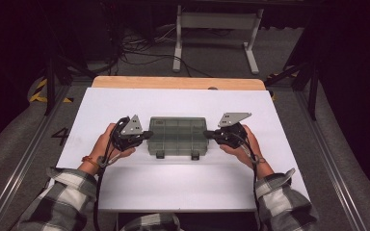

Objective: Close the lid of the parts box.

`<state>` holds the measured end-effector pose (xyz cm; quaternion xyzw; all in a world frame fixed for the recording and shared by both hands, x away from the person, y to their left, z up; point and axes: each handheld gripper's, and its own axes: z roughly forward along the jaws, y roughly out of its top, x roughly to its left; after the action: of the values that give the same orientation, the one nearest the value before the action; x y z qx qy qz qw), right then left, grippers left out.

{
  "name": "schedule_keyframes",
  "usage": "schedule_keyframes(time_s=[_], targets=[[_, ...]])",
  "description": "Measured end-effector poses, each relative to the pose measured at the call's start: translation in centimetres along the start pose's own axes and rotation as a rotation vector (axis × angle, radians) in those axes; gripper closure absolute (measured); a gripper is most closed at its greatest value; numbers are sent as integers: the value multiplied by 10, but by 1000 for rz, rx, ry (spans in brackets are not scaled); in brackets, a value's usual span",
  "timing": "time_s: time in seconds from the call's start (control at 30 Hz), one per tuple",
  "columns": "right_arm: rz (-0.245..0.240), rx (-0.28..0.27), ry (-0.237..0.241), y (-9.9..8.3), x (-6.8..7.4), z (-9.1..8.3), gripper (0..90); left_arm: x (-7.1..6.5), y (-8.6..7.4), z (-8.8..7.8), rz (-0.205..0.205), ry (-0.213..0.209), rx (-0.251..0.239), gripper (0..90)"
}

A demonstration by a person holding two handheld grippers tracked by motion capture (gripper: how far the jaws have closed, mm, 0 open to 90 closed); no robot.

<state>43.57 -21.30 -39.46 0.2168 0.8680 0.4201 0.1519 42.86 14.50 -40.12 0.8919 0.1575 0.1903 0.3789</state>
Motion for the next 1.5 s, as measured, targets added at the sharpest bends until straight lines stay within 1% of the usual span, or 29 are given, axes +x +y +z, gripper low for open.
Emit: schedule_keyframes(time_s=[0.1, 0.37, 0.47, 0.53, 0.6, 0.87, 0.9, 1.1, 1.13, 1.3, 1.5], targets=[[1, 4, -1, -3, 2, 0, 900, -2, -3, 0, -9, 0, -6, 896], [4, 0, 4, -8, 7, -1, 900, -9, -6, 0, -3, -6, -11, 895], [-6, 11, 0, -10, 10, 0, 900, -12, -8, 1, -2, -4, -11, 888], [-10, 17, 0, -11, 12, 1, 900, -14, -9, 1, -6, -6, -12, 883], [-11, 11, 4, -11, 14, 1, 900, -15, -9, 2, -10, -8, -18, 888], [2, 15, -1, -18, 17, 1, 900, -21, -14, 4, -20, -15, -24, 894], [0, 18, -2, -19, 17, 1, 900, -21, -15, 5, -26, -15, -32, 895], [-5, 12, -7, -20, 20, 0, 900, -24, -16, 5, -28, -13, -43, 896], [-6, 16, -7, -21, 21, 1, 900, -25, -17, 5, -24, -11, -42, 896], [-12, 25, -9, -23, 23, 2, 900, -28, -20, 8, -33, -8, -38, 897], [-14, 27, -13, -24, 25, 3, 900, -29, -23, 8, -38, -9, -51, 897]])
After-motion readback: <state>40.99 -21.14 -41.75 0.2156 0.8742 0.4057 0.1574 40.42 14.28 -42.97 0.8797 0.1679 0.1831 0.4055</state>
